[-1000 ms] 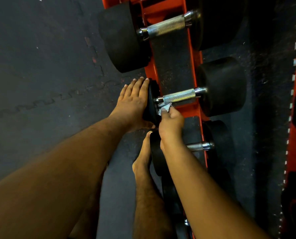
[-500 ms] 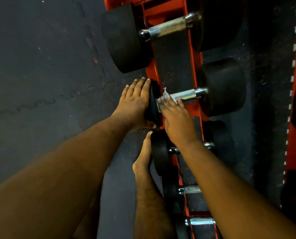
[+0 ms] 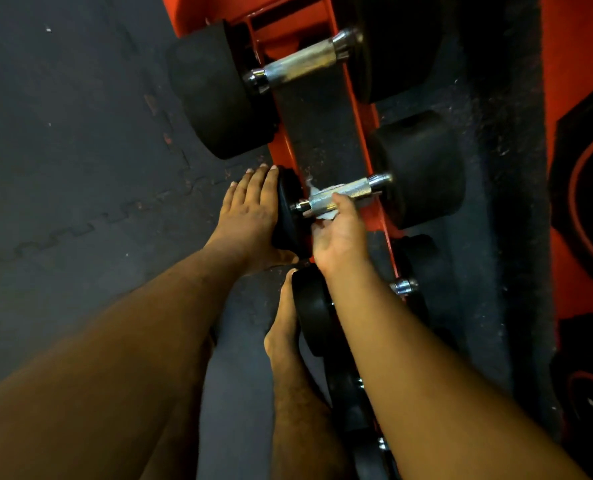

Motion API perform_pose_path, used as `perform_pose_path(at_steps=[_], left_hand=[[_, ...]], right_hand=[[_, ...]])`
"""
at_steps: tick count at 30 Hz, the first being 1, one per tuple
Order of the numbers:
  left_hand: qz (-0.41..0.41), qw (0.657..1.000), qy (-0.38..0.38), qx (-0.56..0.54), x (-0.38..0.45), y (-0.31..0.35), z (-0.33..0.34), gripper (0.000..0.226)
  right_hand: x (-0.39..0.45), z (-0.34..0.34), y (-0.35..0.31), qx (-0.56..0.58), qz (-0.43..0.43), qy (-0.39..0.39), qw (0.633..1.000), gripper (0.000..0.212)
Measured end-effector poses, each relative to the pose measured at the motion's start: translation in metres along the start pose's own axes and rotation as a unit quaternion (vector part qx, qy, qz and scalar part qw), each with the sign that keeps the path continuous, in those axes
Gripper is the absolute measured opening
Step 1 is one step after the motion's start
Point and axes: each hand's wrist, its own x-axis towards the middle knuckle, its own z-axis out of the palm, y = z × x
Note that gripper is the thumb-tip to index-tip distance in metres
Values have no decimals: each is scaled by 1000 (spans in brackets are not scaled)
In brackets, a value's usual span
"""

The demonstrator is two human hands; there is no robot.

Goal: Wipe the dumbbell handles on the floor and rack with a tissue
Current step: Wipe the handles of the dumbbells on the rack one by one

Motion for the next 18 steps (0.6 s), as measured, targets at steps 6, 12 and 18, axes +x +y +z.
perform_pose_path(at_steps=[6, 12, 18], left_hand=[[5, 1000, -1, 4, 1, -2, -1, 147], [-2, 1000, 9, 9, 2, 0, 1, 148], [-1, 1000, 6, 17, 1, 1, -1, 148]], right_hand=[[12, -4, -32, 113, -19, -27, 993, 10], [12, -13, 13, -44, -42, -17, 998, 4], [-10, -30, 33, -378, -168, 44, 909, 15]])
